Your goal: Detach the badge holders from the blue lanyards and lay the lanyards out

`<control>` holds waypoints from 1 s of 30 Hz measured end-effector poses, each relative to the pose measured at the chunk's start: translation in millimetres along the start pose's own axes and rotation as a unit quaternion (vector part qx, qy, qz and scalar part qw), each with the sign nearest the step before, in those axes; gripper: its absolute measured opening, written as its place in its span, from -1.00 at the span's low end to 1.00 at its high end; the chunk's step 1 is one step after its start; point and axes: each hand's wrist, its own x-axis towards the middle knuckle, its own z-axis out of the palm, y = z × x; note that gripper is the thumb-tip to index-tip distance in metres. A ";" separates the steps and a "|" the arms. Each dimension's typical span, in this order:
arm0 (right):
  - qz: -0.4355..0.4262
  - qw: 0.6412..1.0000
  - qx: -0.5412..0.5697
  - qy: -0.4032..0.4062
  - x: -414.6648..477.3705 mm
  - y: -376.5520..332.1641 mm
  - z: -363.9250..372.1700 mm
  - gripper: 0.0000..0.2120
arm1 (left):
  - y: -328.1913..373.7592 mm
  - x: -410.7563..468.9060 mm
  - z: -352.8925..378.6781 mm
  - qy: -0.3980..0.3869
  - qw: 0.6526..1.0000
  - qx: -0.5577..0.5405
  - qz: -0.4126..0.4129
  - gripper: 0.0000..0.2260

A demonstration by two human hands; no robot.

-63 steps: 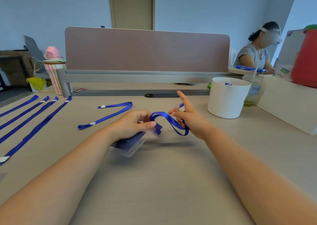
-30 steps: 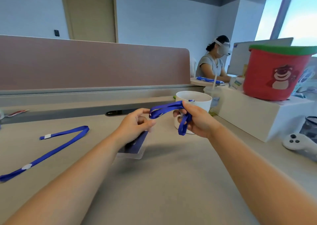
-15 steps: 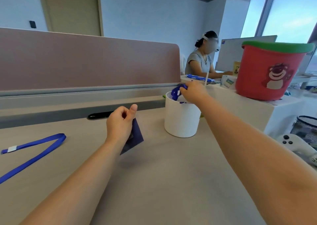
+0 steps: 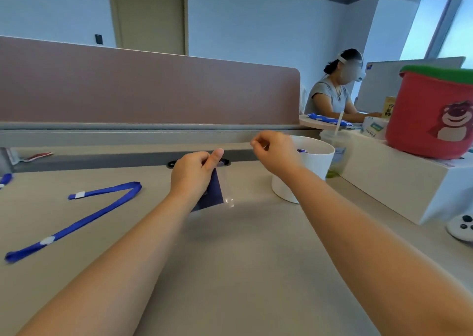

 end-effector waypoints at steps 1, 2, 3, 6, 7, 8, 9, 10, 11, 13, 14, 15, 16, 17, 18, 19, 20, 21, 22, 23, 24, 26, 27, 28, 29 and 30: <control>-0.016 1.000 0.005 -0.014 -3.9 -10.6 11.8 -0.81 | -4.4 -3.8 -13.6 0.005 1.000 0.026 0.006 -0.53; -0.035 0.999 0.013 -0.028 -8.0 -21.1 24.4 -0.82 | -10.5 -7.6 -27.8 0.010 0.999 0.053 0.008 -0.52; -0.053 0.997 0.022 -0.047 -12.9 -32.7 36.9 -0.83 | -17.3 -11.7 -43.0 0.012 0.997 0.081 0.006 -0.50; -0.086 0.990 0.042 -0.105 -25.8 -67.6 77.9 -0.81 | -47.4 -26.3 -91.2 0.021 0.989 0.144 -0.023 -0.51; -0.094 0.987 0.046 -0.120 -29.8 -80.1 91.0 -0.81 | -59.1 -32.3 -108.8 0.031 0.987 0.155 -0.040 -0.51; -0.102 0.985 0.051 -0.133 -33.5 -92.1 103.7 -0.81 | -70.6 -37.8 -125.6 0.040 0.983 0.167 -0.058 -0.51; -0.109 0.981 0.055 -0.148 -36.8 -103.5 115.1 -0.81 | -81.3 -43.2 -141.4 0.048 0.979 0.184 -0.074 -0.51; -0.117 0.978 0.057 -0.164 -39.6 -114.8 126.3 -0.81 | -90.8 -48.4 -156.8 0.053 0.973 0.206 -0.092 -0.51; -0.123 0.974 0.057 -0.180 -41.8 -126.5 137.0 -0.81 | -99.0 -53.4 -172.1 0.058 0.967 0.223 -0.111 -0.53; -0.129 0.967 0.058 -0.213 -43.8 -143.2 154.1 -0.81 | -113.0 -58.6 -193.7 0.067 0.958 0.235 -0.147 -0.58; -0.132 0.963 0.062 -0.228 -43.6 -153.8 164.6 -0.81 | -121.1 -60.8 -204.9 0.073 0.954 0.238 -0.164 -0.61; -0.136 0.959 0.063 -0.240 -42.8 -163.9 174.1 -0.81 | -129.1 -61.0 -213.9 0.077 0.950 0.240 -0.183 -0.64; -0.140 0.956 0.061 -0.250 -41.4 -174.7 184.2 -0.81 | -137.2 -60.5 -222.3 0.079 0.944 0.246 -0.204 -0.67; -0.144 0.954 0.059 -0.257 -39.1 -184.3 195.0 -0.80 | -144.4 -59.2 -228.7 0.081 0.936 0.257 -0.225 -0.70; -0.145 0.953 0.056 -0.261 -36.1 -193.0 205.5 -0.79 | -150.8 -57.1 -233.0 0.084 0.927 0.276 -0.242 -0.70; -0.148 0.951 0.050 -0.265 -32.8 -201.2 215.8 -0.77 | -156.0 -55.1 -235.9 0.087 0.916 0.300 -0.251 -0.70; -0.151 0.949 0.038 -0.273 -29.1 -208.2 226.6 -0.74 | -161.0 -52.9 -237.8 0.093 0.907 0.323 -0.254 -0.70; -0.157 0.946 0.020 -0.283 -25.3 -214.4 236.0 -0.71 | -165.0 -50.9 -238.8 0.101 0.899 0.343 -0.254 -0.70; -0.161 0.942 -0.002 -0.295 -21.5 -220.2 244.8 -0.67 | -168.4 -49.5 -239.4 0.108 0.892 0.358 -0.254 -0.70; -0.161 0.938 -0.020 -0.306 -17.8 -225.4 252.5 -0.65 | -171.2 -49.1 -239.8 0.113 0.888 0.368 -0.253 -0.71; -0.156 0.935 -0.028 -0.317 -14.1 -229.9 259.9 -0.64 | -173.8 -49.1 -239.9 0.115 0.884 0.376 -0.254 -0.71; -0.148 0.930 -0.039 -0.335 -7.5 -236.8 274.2 -0.62 | -177.1 -50.4 -239.6 0.112 0.876 0.392 -0.257 -0.71; -0.145 0.927 -0.048 -0.343 -5.2 -239.6 281.3 -0.62 | -177.9 -52.0 -238.6 0.108 0.873 0.399 -0.257 -0.71; -0.140 0.925 -0.057 -0.349 -3.6 -241.5 287.9 -0.63 | -177.9 -54.1 -236.8 0.104 0.871 0.407 -0.255 -0.71; -0.136 0.925 -0.063 -0.349 -2.4 -243.7 293.0 -0.64 | -177.5 -56.2 -234.8 0.099 0.869 0.414 -0.251 -0.71; -0.134 0.928 -0.065 -0.340 -2.0 -245.6 296.3 -0.65 | -176.4 -57.9 -232.8 0.092 0.868 0.420 -0.247 -0.71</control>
